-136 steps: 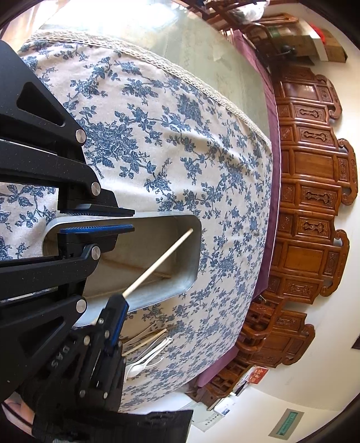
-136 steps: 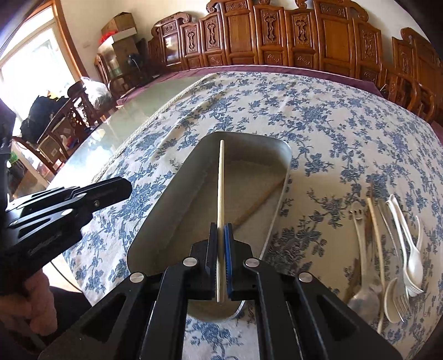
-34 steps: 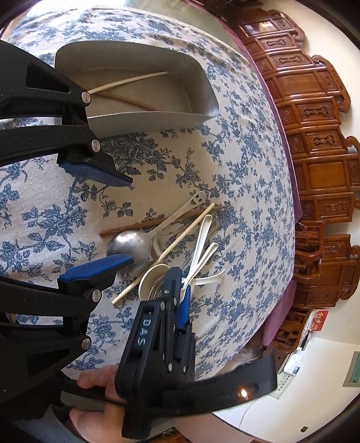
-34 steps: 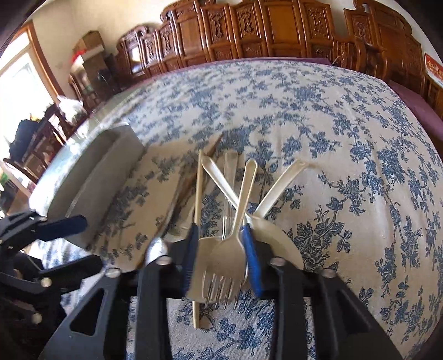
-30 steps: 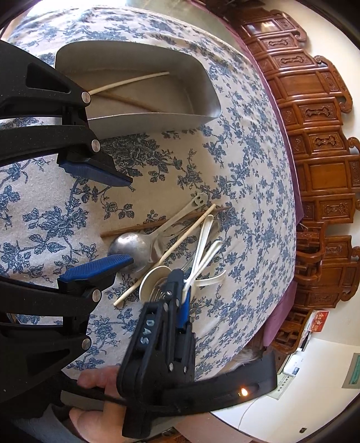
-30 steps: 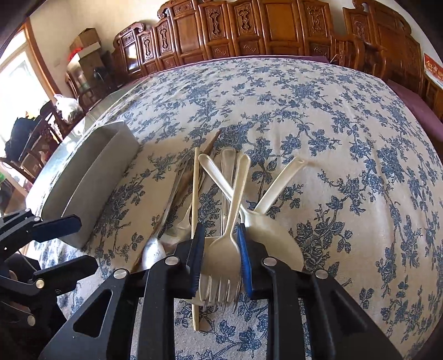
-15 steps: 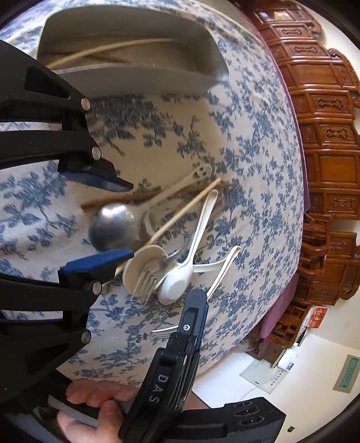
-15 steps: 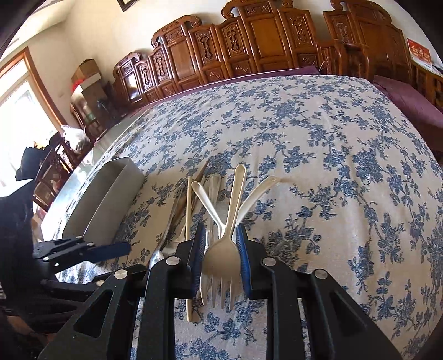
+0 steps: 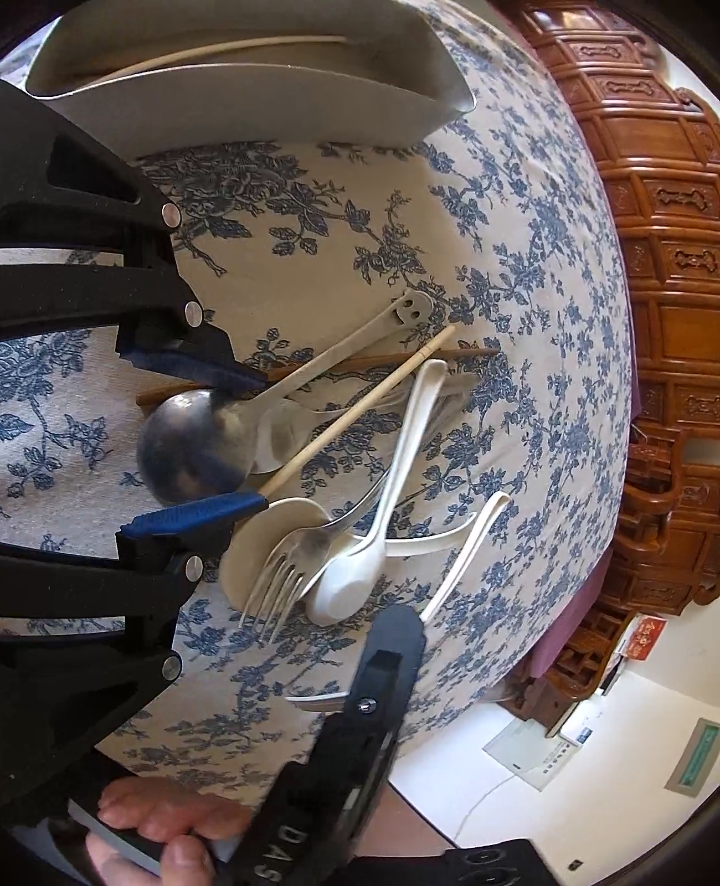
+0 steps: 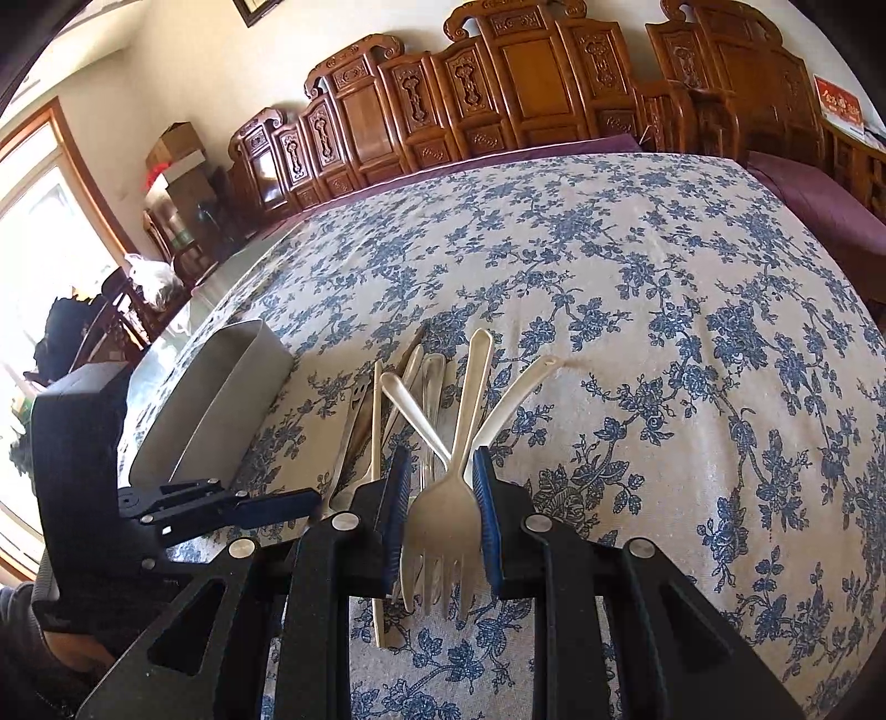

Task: Organize utensils
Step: 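Grasp the metal smiley-face spoon with the left tool while the right tool holds the fork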

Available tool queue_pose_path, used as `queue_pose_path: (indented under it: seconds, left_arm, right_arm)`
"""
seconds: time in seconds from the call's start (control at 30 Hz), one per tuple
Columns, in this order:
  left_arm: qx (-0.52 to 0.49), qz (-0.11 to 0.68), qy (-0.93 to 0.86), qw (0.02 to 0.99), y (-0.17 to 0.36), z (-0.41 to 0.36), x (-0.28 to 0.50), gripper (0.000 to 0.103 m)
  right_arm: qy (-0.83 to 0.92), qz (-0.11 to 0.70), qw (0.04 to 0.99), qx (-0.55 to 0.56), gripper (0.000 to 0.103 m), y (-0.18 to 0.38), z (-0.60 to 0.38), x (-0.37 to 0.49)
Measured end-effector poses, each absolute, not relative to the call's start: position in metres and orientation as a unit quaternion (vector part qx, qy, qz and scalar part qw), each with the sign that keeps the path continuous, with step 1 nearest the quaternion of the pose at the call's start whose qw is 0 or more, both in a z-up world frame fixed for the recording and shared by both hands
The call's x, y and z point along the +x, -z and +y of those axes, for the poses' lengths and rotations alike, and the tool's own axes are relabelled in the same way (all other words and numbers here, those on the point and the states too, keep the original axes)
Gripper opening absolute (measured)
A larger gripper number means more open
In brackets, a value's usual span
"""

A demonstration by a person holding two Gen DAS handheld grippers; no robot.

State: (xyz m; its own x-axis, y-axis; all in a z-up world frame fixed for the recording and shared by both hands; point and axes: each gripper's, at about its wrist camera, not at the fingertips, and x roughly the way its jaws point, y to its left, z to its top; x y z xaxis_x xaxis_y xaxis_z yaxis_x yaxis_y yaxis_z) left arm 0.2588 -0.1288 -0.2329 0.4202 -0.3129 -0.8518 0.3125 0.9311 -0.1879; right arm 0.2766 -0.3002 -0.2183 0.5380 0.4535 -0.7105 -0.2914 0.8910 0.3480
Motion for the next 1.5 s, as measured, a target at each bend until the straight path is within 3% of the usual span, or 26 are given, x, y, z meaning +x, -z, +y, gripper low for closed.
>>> queue_pose_path:
  seconds: [0.27, 0.63, 0.8, 0.93, 1.1, 1.5]
  left_arm:
    - [-0.015, 0.515, 0.185, 0.837, 0.226, -0.123, 0.260, 0.000]
    - [-0.020, 0.528, 0.161, 0.834, 0.230, -0.122, 0.267, 0.003]
    - [-0.020, 0.544, 0.135, 0.828, 0.236, -0.124, 0.280, 0.029]
    - [0.004, 0.541, 0.123, 0.832, 0.238, -0.132, 0.284, 0.029]
    - [-0.011, 0.537, 0.116, 0.835, 0.238, -0.122, 0.284, 0.008]
    - [-0.021, 0.521, 0.122, 0.844, 0.224, -0.108, 0.268, 0.005]
  right_arm:
    - [-0.212, 0.432, 0.872, 0.095, 0.025, 0.219, -0.301, 0.278]
    - [-0.210, 0.432, 0.872, 0.096, 0.025, 0.220, -0.301, 0.278]
    - [-0.211, 0.431, 0.872, 0.095, 0.025, 0.219, -0.301, 0.276]
    - [-0.211, 0.430, 0.873, 0.095, 0.025, 0.218, -0.302, 0.275]
    - [-0.210, 0.431, 0.873, 0.095, 0.025, 0.218, -0.302, 0.276]
    - [-0.210, 0.432, 0.872, 0.091, 0.025, 0.218, -0.300, 0.277]
